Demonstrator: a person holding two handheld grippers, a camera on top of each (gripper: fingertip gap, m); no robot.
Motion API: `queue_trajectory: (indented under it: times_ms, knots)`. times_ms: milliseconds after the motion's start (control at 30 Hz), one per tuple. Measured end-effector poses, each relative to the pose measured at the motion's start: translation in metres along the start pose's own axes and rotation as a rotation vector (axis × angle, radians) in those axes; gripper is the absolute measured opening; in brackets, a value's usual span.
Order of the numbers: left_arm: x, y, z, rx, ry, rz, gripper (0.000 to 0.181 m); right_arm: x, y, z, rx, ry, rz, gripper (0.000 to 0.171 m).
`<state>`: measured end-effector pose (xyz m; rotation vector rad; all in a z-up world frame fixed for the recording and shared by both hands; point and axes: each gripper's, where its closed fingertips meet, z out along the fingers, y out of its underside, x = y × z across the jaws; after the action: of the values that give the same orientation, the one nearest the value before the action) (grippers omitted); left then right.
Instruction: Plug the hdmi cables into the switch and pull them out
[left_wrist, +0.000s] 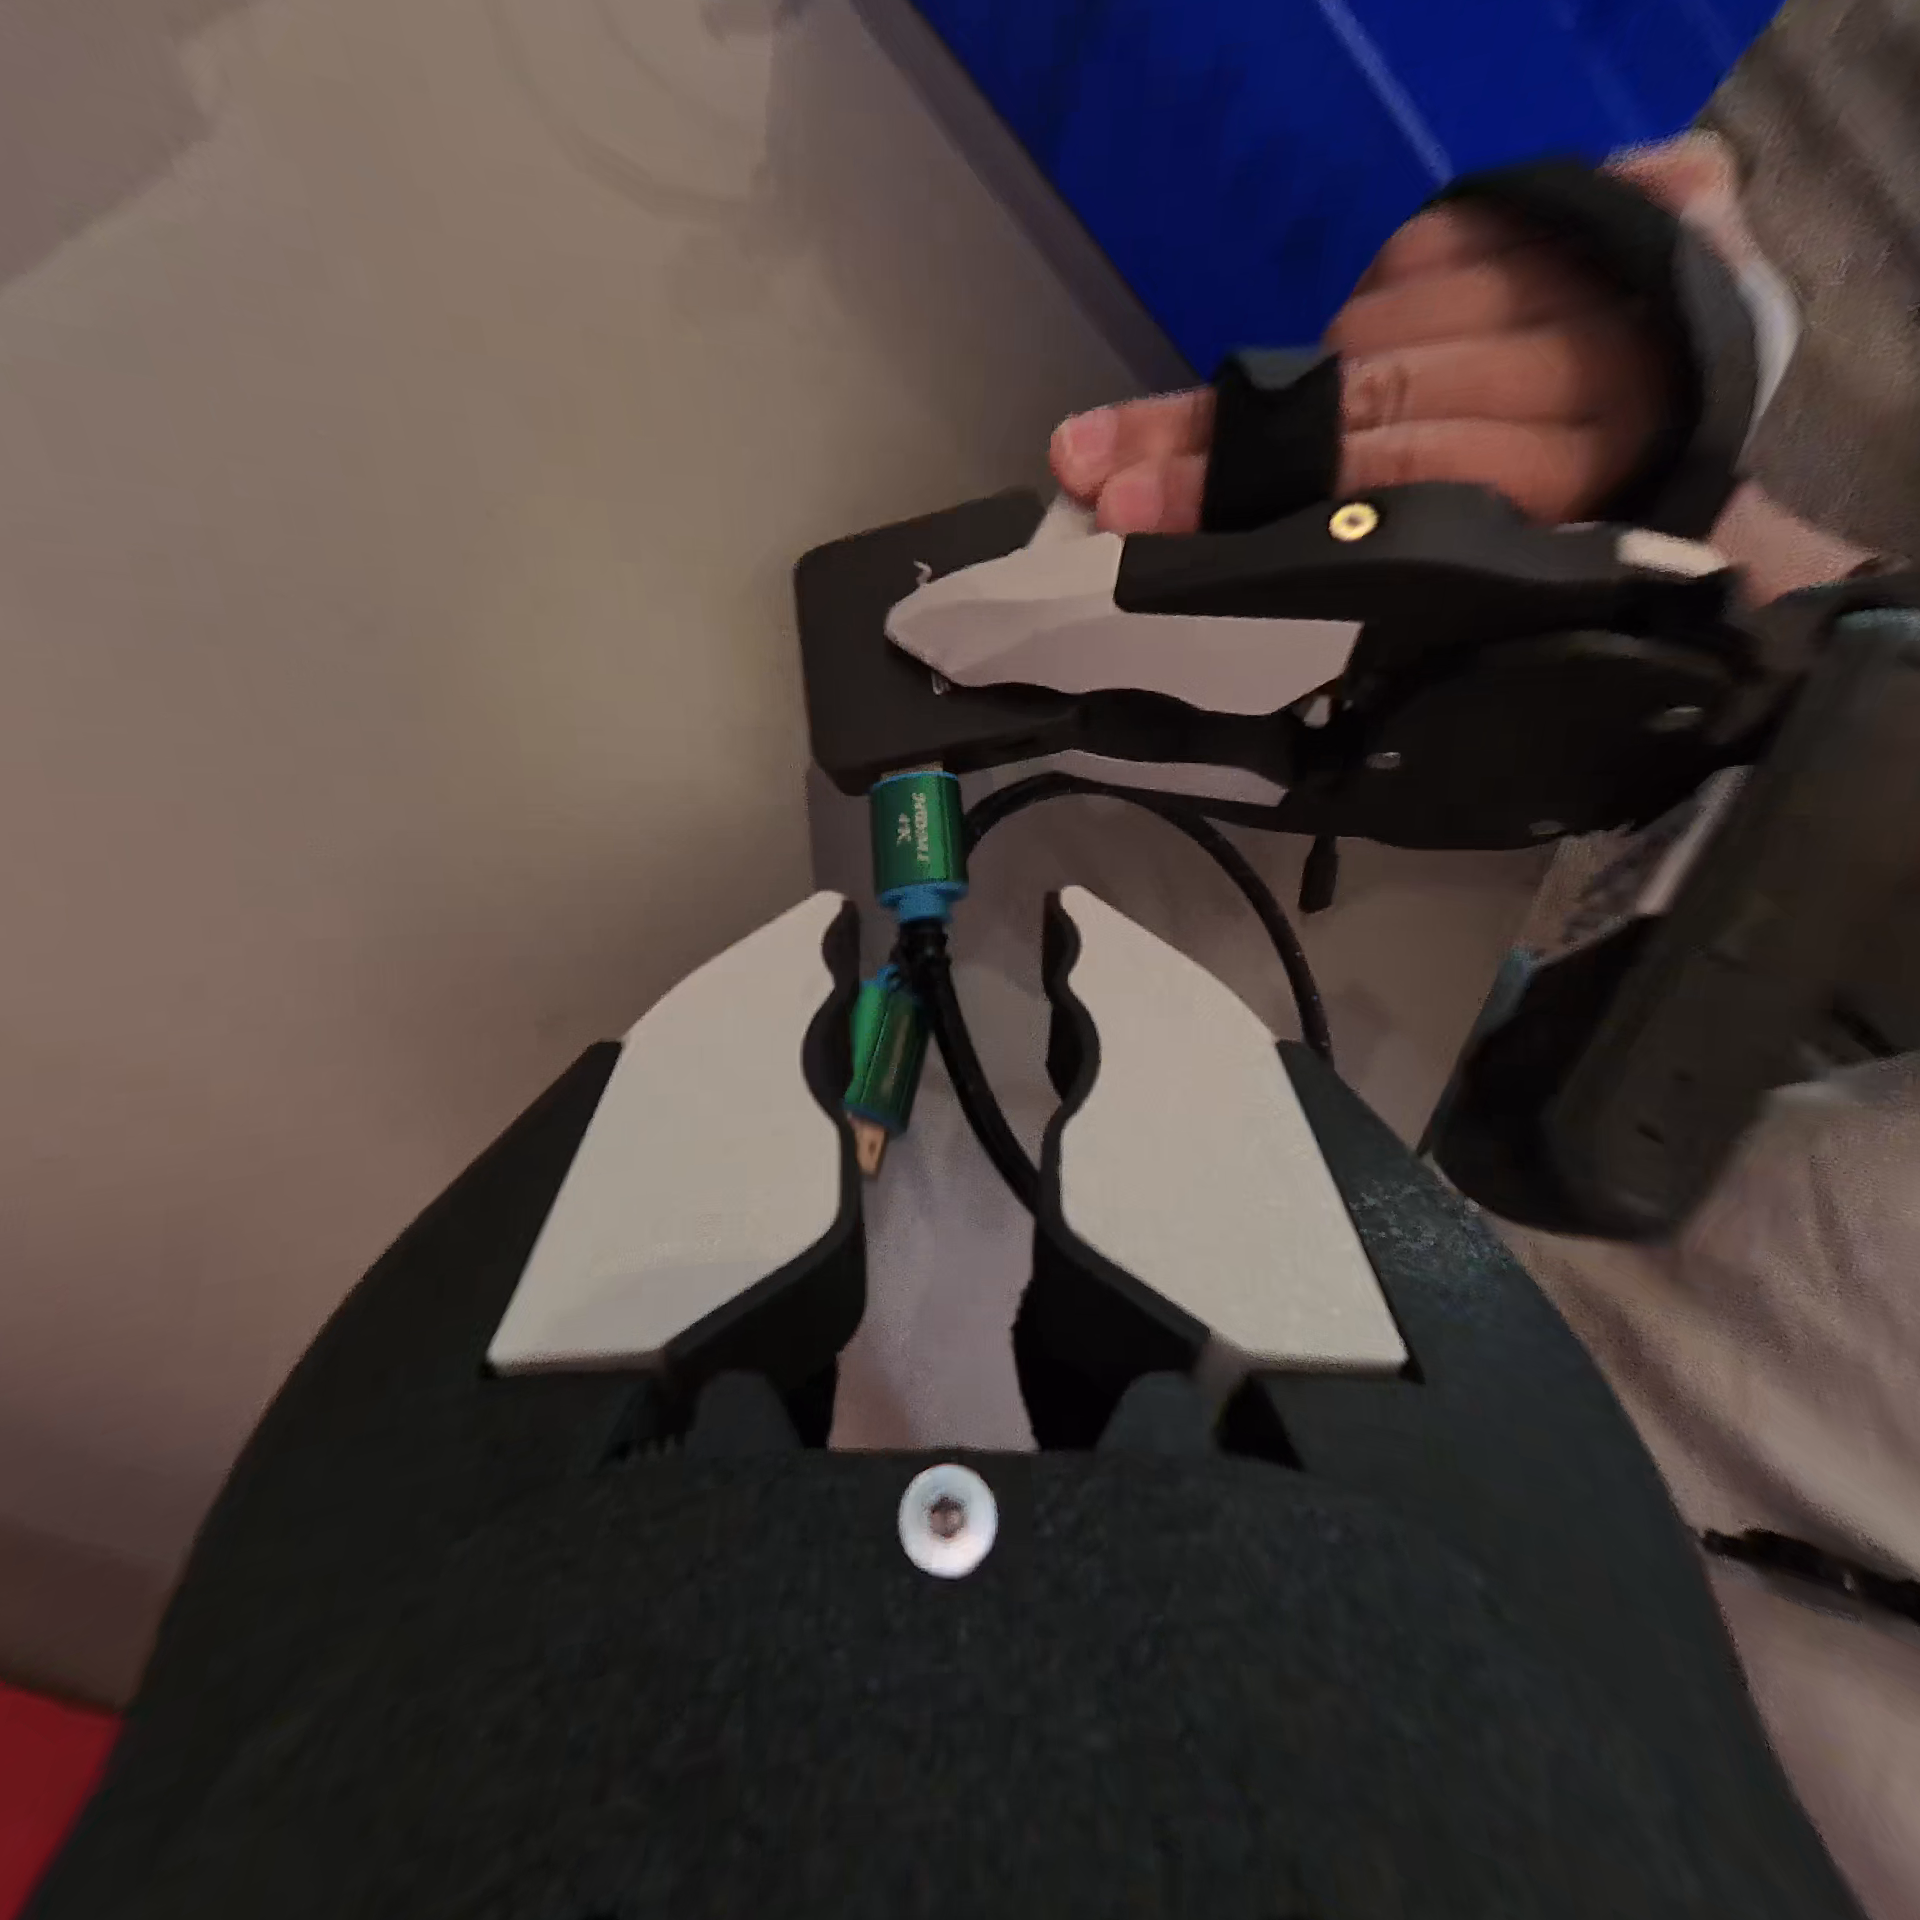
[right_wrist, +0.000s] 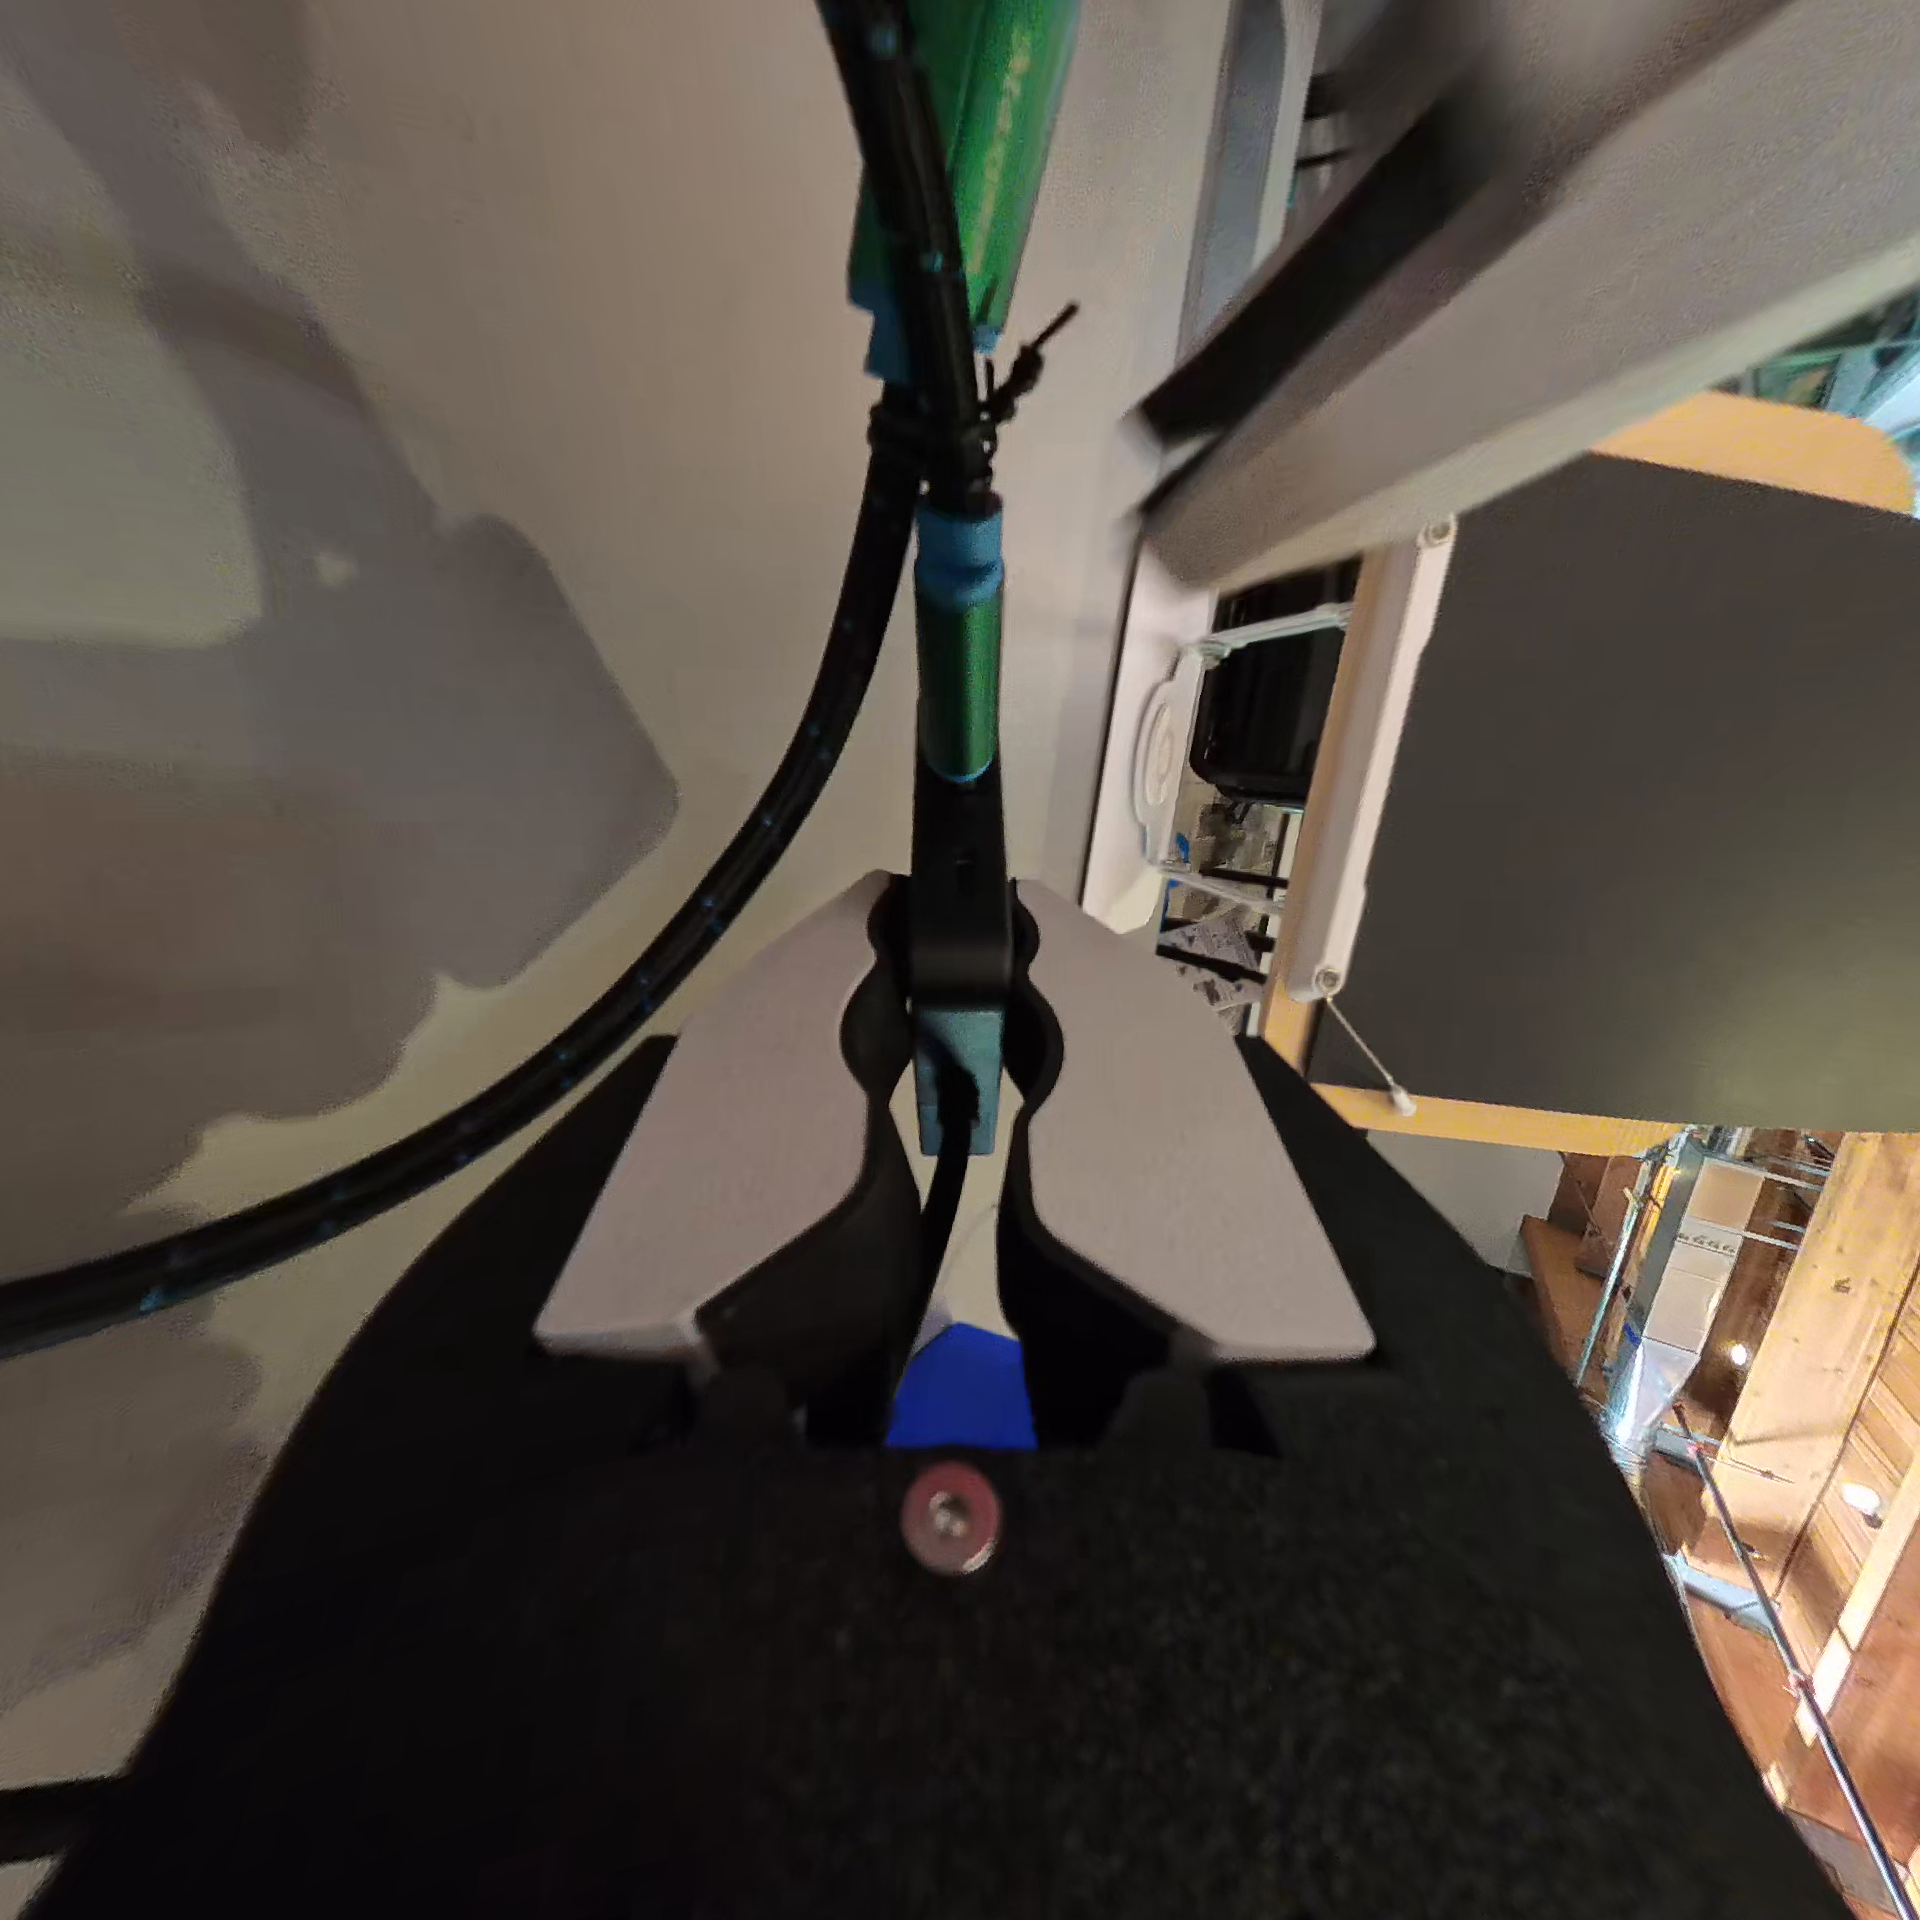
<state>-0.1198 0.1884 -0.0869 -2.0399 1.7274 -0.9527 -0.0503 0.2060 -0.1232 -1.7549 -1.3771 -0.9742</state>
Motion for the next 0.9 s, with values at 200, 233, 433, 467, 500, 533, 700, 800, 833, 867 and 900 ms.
queue_trajectory:
  times_ms: [200, 233, 433, 467, 500, 533, 700, 800, 833, 867, 900]
  knots:
    - [0.004, 0.006, -0.019, 0.210, 0.043, -0.047, 0.038, 0.003, -0.003, -0.002, 0.029, 0.022, 0.057, 0.015]
    - [0.004, 0.010, -0.014, 0.216, 0.026, -0.031, 0.041, 0.005, -0.006, -0.003, 0.040, 0.026, 0.069, 0.015]
    - [0.007, 0.007, -0.004, 0.318, 0.000, 0.017, 0.042, 0.010, -0.011, -0.010, 0.068, 0.043, 0.093, 0.015]
    - [0.008, 0.006, -0.002, 0.327, 0.007, 0.017, 0.038, 0.010, -0.013, -0.011, 0.071, 0.045, 0.090, 0.015]
    - [0.009, 0.006, 0.001, 0.321, 0.016, 0.019, 0.035, 0.011, -0.015, -0.012, 0.079, 0.053, 0.096, 0.015]
    - [0.009, 0.007, 0.004, 0.303, 0.013, 0.022, 0.033, 0.011, -0.018, -0.013, 0.091, 0.052, 0.114, 0.015]
    - [0.003, 0.010, 0.007, 0.247, -0.149, 0.115, 0.032, 0.008, -0.021, -0.014, 0.103, 0.035, 0.125, 0.015]
    - [0.006, 0.003, -0.007, 0.274, -0.220, 0.149, 0.039, 0.007, -0.020, -0.015, 0.101, 0.031, 0.122, 0.014]
    - [0.009, 0.002, -0.013, 0.287, -0.224, 0.150, 0.042, 0.008, -0.021, -0.016, 0.105, 0.032, 0.128, 0.015]
    - [0.011, 0.000, -0.020, 0.307, -0.230, 0.148, 0.043, 0.009, -0.020, -0.017, 0.102, 0.037, 0.126, 0.015]
    - [0.012, -0.002, -0.028, 0.338, -0.244, 0.142, 0.045, 0.010, -0.018, -0.017, 0.096, 0.047, 0.120, 0.015]
